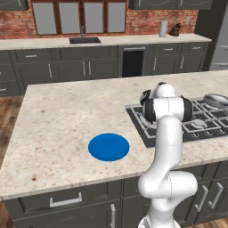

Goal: Place one of the steaks on the plate and the other in the bowl. Then place the bowl in the fridge.

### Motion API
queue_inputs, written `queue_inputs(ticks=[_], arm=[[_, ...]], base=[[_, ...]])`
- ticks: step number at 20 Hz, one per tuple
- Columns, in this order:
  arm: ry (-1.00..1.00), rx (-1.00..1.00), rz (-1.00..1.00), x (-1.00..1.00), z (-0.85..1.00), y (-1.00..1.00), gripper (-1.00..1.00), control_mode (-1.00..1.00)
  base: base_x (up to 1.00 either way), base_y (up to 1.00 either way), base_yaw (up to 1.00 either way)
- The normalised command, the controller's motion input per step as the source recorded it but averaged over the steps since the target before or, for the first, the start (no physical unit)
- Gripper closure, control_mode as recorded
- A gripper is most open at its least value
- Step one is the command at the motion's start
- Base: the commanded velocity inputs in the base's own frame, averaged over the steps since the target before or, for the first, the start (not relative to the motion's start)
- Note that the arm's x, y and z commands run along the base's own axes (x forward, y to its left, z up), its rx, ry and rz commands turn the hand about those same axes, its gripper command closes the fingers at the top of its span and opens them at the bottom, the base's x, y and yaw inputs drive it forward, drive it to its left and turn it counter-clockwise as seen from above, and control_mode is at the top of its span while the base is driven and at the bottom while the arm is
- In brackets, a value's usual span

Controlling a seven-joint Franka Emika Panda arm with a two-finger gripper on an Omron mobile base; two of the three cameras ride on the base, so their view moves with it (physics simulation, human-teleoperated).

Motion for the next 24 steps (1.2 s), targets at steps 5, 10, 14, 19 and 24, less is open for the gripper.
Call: queue_inputs(ticks=[5,10,14,19,24], arm=[[0.08,0.04,0.00,-0.03,-0.32,0.00,1.00,-1.00],[0.07,0.07,0.00,-0.10,-0.41,0.00,1.00,-1.00],[0.01,0.07,0.00,-0.25,-0.24,0.00,1.00,-1.00],[-0.18,0.08,0.00,-0.63,0.01,0.02,1.00,-1.00],[-0.25,0.03,0.03,-0.80,0.36,0.14,1.00,-1.00]], base=[[0.00,0.00,0.00],[0.00,0.00,0.00],[0.00,0.00,0.00],[0.00,0.00,0.00],[0.00,0.00,0.00]])
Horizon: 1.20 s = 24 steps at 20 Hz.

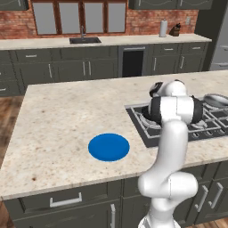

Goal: Place one of the steaks on the plate and the other in the bowl. Then place the bowl in the fridge.

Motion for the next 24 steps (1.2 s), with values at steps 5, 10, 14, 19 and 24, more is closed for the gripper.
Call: queue_inputs(ticks=[5,10,14,19,24], arm=[[-0.08,0.01,0.14,-0.87,0.79,0.45,1.00,-1.00],[0.03,0.00,0.19,-0.87,0.78,0.62,1.00,-1.00],[0.16,0.00,0.20,-0.89,0.55,0.71,1.00,-1.00],[0.18,0.00,0.19,-0.80,0.18,0.68,1.00,-1.00],[0.15,0.00,0.15,-0.69,0.01,0.62,1.00,-1.00]], base=[[0.00,0.00,0.00],[0.00,0.00,0.00],[0.00,0.00,0.00],[0.00,0.00,0.00],[0.00,0.00,0.00]])
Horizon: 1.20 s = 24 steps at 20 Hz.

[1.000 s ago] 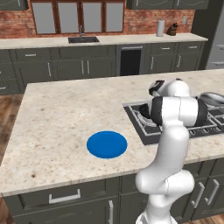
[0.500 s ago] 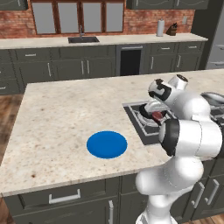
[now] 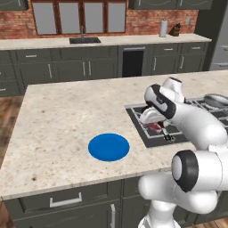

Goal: Place one of the steaks on the plate and the other in the bowl. Then place the bowl in the fridge.

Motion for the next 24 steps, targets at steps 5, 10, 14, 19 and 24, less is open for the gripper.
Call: queue_inputs(ticks=[5,10,14,19,24], arm=[[0.15,0.00,0.09,-0.25,-0.12,0.57,1.00,-1.00],[0.18,0.00,0.03,0.04,-0.37,0.46,1.00,-1.00],[0.16,0.00,0.01,0.37,-0.39,0.47,1.00,-1.00],[0.12,-0.01,0.00,0.55,-0.41,0.57,1.00,-1.00],[0.00,-0.04,0.00,0.48,-0.41,0.51,1.00,-1.00]], base=[[0.00,0.00,0.00],[0.00,0.00,0.00],[0.00,0.00,0.00],[0.00,0.00,0.00],[0.00,0.00,0.00]])
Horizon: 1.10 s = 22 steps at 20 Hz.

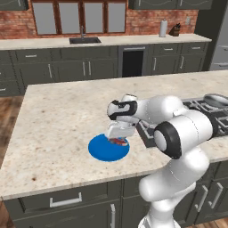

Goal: Place one of the steaks on the plate and the other in the bowl. Then place the bowl in the fridge.

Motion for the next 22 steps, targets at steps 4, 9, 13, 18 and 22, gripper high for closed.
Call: queue_inputs(ticks=[4,9,13,18,22], arm=[[0.00,-0.05,0.00,0.28,-0.51,0.42,1.00,-1.00],[0.00,-0.07,0.00,0.22,-0.52,0.38,1.00,-1.00],[0.00,-0.03,0.00,0.07,-0.23,0.26,-1.00,-1.00],[-0.05,0.00,0.00,-0.38,0.10,0.02,-1.00,-1.00],[-0.11,0.00,0.00,-0.49,0.42,0.13,-1.00,-1.00]], base=[[0.00,0.00,0.00],[0.00,0.00,0.00],[0.00,0.00,0.00],[0.00,0.00,0.00],[0.00,0.00,0.00]])
